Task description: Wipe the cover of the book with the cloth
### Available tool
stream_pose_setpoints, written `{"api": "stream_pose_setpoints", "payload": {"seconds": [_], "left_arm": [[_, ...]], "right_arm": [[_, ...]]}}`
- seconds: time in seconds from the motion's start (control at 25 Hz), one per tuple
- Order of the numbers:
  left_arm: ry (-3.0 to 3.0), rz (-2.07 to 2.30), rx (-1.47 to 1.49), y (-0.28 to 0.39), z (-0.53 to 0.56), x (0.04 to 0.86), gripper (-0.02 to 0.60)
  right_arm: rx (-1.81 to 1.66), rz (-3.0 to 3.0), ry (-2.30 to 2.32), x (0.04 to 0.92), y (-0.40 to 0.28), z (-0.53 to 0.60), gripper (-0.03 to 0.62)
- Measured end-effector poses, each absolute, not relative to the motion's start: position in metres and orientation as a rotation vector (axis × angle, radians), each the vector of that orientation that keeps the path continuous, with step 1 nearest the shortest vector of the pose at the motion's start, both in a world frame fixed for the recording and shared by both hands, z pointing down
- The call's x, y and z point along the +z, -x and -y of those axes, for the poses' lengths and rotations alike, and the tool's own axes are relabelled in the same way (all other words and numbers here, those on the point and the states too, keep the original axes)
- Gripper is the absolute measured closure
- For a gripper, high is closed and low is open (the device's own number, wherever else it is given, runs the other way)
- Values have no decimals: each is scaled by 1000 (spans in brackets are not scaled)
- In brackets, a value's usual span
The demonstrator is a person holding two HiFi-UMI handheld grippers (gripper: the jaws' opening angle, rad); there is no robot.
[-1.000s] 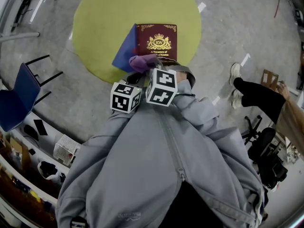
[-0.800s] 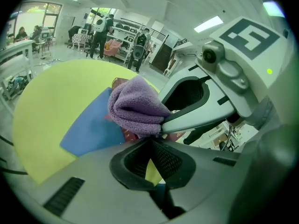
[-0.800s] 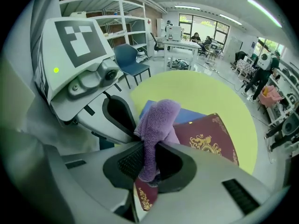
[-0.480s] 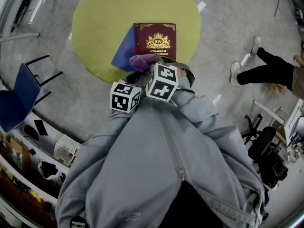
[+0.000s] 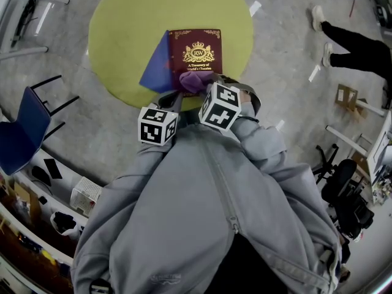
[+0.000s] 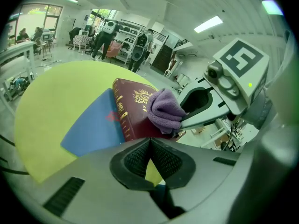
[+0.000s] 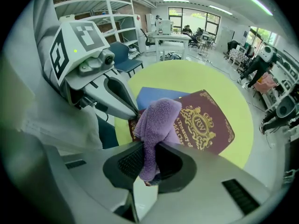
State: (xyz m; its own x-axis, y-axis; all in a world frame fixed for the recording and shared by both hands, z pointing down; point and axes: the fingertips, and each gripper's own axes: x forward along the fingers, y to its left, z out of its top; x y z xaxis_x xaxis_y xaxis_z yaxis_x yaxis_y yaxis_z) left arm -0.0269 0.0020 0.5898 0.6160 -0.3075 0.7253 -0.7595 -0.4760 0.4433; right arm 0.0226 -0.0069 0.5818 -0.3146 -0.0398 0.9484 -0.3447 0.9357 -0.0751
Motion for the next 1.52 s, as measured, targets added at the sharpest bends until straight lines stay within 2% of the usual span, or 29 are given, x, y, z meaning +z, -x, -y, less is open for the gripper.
{"api": "stream_pose_setpoints", "payload": {"seconds": [1.04,1.24,1.52], "left_arm": [[-2080,836,771,24,-2,586,563],[-2132,859,747,22,9,562,564],[-2298,905,656,12,23,493,564]], "right_arm": [[507,1700,-497,579,-133,-32,519],[511,1733,-598,552,-144,-26,520],[431,1933,-857,459,-134,4,519]]}}
